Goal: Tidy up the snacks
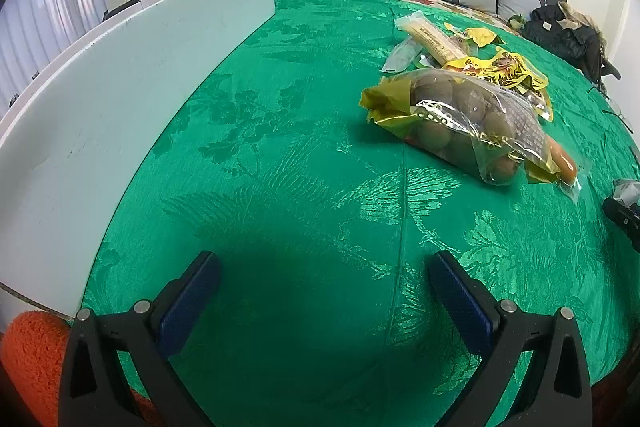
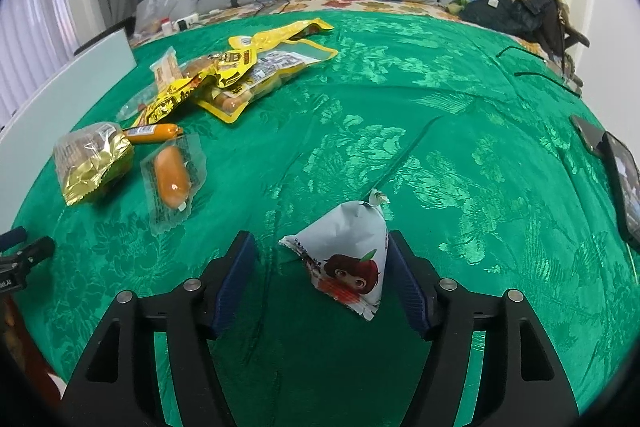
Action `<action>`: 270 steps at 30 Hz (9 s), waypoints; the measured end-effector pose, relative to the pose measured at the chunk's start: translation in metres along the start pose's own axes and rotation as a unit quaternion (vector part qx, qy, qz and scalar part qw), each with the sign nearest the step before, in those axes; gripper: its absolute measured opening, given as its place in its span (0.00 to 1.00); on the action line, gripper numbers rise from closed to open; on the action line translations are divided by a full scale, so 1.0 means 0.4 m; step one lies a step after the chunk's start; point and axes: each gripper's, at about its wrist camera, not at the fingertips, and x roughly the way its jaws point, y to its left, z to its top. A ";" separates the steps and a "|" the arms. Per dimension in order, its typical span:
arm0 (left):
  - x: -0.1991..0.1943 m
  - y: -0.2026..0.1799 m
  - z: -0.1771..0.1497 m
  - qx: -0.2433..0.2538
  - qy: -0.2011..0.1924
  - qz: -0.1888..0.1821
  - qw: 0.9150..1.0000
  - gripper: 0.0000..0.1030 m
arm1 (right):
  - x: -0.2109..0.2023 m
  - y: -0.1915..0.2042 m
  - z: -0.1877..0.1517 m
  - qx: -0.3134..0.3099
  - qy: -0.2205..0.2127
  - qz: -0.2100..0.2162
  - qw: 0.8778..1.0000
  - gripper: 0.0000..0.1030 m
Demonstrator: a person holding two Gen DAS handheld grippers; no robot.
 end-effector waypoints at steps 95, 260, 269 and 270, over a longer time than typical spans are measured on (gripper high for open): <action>0.103 -0.113 0.227 0.112 0.122 -0.111 0.980 0.81 | -0.010 -0.019 0.001 0.019 0.001 0.041 0.999 0.77; 0.128 -0.089 0.171 0.118 0.033 -0.078 0.989 1.00 | 0.006 -0.119 0.008 0.028 0.012 -0.059 0.998 0.79; 0.125 -0.082 0.160 0.115 0.010 -0.084 0.990 1.00 | -0.052 -0.044 0.036 0.014 -0.047 0.048 0.998 0.80; 0.126 -0.082 0.160 0.115 0.010 -0.084 0.990 1.00 | -0.057 -0.015 0.049 0.000 -0.050 0.075 0.996 0.80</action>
